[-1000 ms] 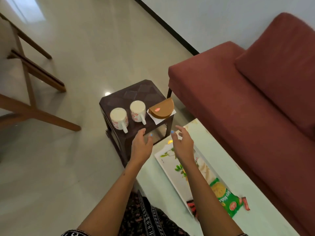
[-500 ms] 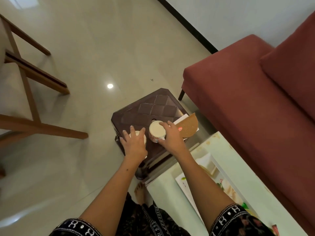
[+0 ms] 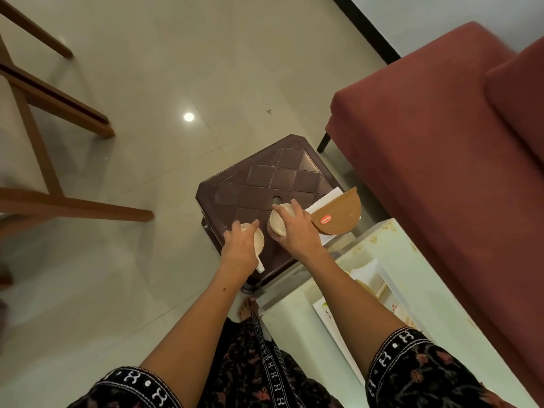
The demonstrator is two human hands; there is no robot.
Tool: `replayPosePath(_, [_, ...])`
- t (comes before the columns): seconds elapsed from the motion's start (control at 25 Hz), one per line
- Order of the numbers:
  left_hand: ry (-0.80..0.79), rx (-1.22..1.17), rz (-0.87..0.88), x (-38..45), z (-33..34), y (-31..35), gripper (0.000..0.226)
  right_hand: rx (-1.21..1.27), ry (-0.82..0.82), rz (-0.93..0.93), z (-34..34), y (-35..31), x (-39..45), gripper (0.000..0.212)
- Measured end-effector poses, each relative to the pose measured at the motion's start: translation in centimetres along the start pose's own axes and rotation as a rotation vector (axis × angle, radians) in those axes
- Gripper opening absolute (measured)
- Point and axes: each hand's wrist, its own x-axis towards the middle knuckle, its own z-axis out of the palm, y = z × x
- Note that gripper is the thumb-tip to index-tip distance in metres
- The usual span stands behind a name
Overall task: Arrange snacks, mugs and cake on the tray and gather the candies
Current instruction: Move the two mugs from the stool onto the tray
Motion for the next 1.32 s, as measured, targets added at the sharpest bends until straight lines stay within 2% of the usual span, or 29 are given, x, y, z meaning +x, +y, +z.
replayPosePath(0.36, [0.018, 0.042, 0.016, 0.5, 0.2, -0.1, 0.087, -0.006, 0.016, 0.028, -0.1, 0.1, 1.0, 0.075])
replayPosePath(0.64, [0.055, 0.062, 0.032, -3.3, 1.2, 2.8, 0.082, 0.059, 0.085, 0.009, -2.2, 1.7, -4.2, 0.077])
replayPosePath(0.92, [0.057, 0.056, 0.128, -11.5, 7.5, 8.7, 0.078, 0.025, 0.119, 0.090, -2.9, 9.7, -15.6, 0.079])
replayPosePath(1.08, [0.003, 0.156, 0.216, -15.7, 13.3, 12.2, 0.072, -0.005, 0.091, 0.097, -2.1, 16.0, -22.2, 0.080])
replayPosePath(1.32, [-0.104, 0.089, 0.213, -19.8, 21.2, 17.0, 0.086, -0.011, 0.023, 0.176, 0.7, 24.3, -28.3, 0.083])
